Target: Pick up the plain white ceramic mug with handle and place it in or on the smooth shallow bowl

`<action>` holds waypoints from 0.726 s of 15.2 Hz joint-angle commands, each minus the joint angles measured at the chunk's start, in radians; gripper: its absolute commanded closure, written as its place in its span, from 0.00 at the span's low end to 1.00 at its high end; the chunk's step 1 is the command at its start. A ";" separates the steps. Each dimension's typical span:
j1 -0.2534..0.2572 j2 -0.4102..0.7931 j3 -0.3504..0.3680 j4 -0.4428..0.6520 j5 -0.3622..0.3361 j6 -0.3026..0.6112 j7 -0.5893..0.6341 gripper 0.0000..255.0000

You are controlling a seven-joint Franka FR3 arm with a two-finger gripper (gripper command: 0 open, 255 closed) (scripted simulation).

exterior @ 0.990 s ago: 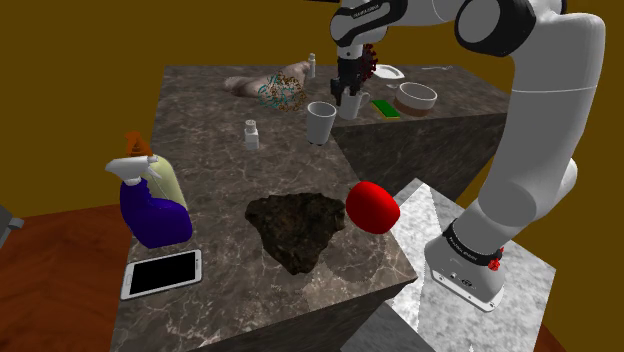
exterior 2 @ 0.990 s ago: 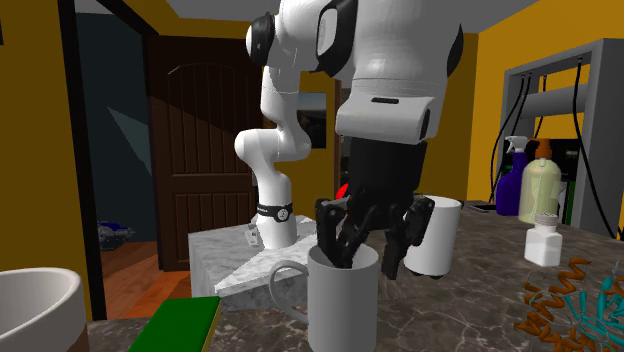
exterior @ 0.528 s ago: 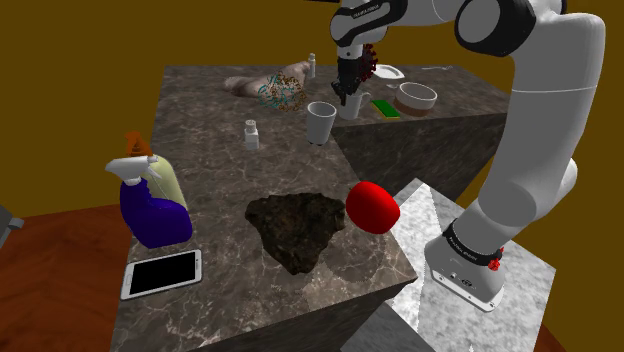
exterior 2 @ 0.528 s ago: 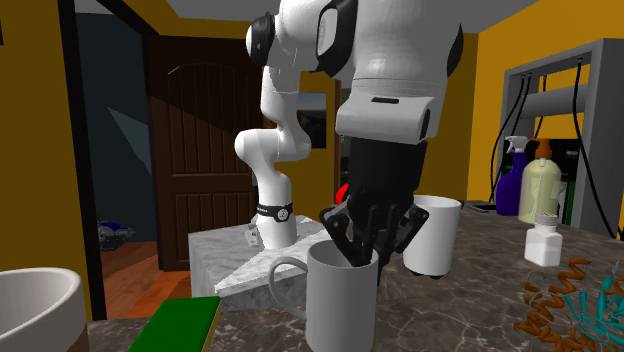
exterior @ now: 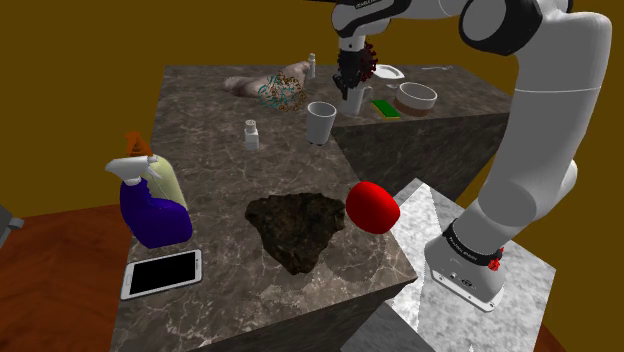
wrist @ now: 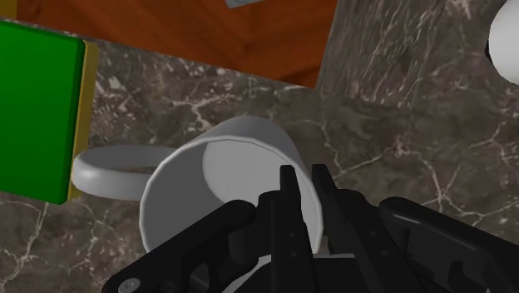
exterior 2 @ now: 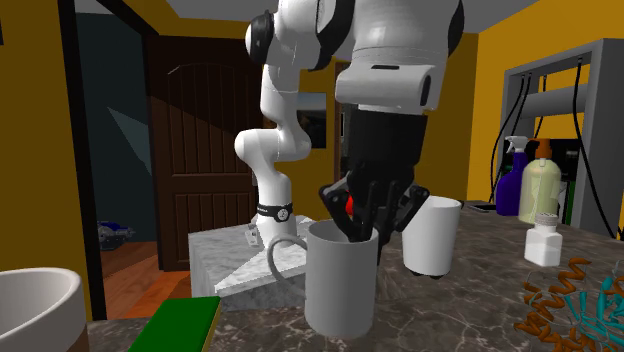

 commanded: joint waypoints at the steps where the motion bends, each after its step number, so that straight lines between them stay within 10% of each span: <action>1: 0.000 -0.006 0.000 0.019 0.000 -0.026 0.000 1.00; 11: 0.000 -0.035 -0.001 0.113 -0.003 -0.147 -0.001 1.00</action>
